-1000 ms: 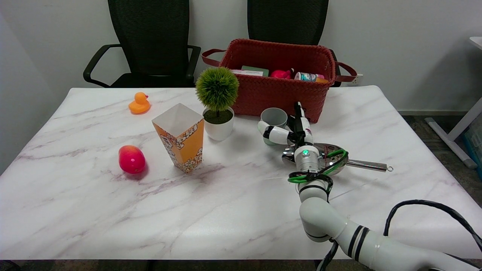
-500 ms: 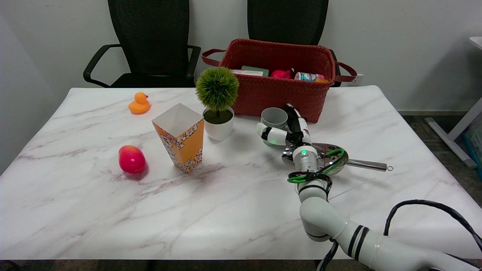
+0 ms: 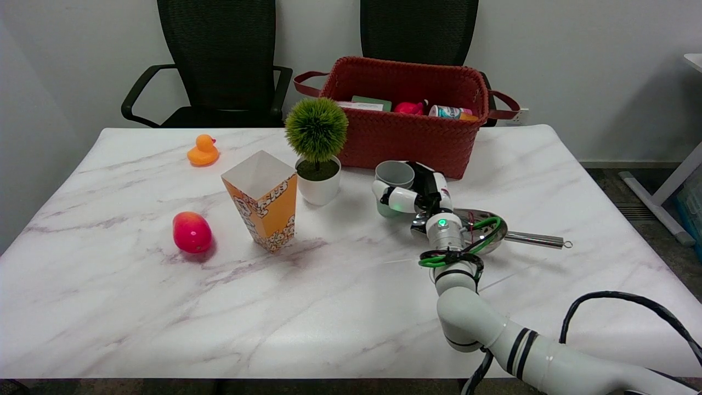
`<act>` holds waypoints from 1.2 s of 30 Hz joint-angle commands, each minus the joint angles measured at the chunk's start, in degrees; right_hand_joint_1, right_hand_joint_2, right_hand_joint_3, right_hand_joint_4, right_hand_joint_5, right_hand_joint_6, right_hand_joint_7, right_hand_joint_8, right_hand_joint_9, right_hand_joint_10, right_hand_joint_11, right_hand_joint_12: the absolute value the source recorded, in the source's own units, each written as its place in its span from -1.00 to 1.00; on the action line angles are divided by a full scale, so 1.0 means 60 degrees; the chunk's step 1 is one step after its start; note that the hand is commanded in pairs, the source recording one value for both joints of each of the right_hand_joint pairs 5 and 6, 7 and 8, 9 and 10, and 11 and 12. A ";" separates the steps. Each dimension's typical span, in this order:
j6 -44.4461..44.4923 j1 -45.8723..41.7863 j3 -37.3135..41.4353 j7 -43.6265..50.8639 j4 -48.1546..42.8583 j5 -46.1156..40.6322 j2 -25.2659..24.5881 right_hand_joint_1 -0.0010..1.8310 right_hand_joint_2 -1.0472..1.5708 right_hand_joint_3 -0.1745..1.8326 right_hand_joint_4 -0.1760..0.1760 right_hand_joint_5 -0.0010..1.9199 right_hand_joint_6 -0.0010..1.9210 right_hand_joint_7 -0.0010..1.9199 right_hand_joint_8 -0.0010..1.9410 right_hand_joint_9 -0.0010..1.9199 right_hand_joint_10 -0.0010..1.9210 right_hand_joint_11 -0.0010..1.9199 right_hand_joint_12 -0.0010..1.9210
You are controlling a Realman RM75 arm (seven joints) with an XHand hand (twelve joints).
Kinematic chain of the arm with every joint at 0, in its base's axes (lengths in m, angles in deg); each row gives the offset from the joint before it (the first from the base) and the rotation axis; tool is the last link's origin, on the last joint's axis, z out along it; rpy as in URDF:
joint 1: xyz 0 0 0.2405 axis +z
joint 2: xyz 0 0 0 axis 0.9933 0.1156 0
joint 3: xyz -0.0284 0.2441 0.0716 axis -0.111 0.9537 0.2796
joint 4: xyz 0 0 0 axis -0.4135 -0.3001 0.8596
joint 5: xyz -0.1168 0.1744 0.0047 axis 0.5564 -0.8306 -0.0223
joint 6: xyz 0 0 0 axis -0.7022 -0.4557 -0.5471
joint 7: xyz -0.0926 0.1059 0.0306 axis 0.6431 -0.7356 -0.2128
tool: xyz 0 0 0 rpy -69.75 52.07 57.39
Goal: Pick up the green cup.
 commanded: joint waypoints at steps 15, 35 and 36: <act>0.0736 0.0055 0.0162 0.0032 -0.0580 0.0905 0.0063 0.34 0.42 -0.07 0.00 -0.21 -0.21 0.36 0.35 0.21 0.21 -0.29 -0.29; 0.1270 -0.0053 0.0361 0.0032 -0.1512 0.1810 0.0383 0.37 0.39 -0.18 0.00 -0.28 -0.28 0.35 0.33 0.17 0.17 0.01 0.01; 0.1284 -0.0053 0.0361 0.0032 -0.1554 0.1836 0.0409 0.37 0.39 -0.19 0.00 -0.28 -0.28 0.35 0.33 0.17 0.17 0.01 0.01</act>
